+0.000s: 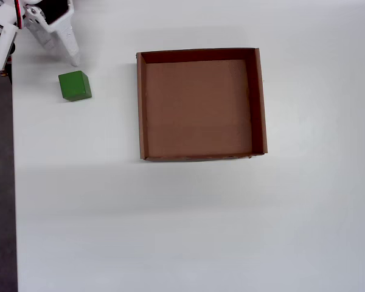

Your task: Grasp a green cube and put it in a box.

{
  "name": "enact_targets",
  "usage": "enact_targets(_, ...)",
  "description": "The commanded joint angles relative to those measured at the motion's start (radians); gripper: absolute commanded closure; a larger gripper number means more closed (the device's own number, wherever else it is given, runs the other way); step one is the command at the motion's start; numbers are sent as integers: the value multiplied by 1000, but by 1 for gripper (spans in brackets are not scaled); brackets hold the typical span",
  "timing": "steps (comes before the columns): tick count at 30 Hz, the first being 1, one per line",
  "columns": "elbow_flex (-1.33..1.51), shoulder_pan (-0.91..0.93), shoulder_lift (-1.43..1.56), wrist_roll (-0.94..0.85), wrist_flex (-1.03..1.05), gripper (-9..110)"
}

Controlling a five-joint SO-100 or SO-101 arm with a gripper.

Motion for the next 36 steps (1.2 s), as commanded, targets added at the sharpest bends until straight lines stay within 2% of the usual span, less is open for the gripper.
enact_targets(1, -6, -8, 6, 5, 5, 80)
enact_targets(27, -6, -9, 6, 6, -3, 80)
enact_targets(32, -9, -25, -26, 6, -124, 80)
enact_targets(36, -86, 11, -172, -34, -207, 77)
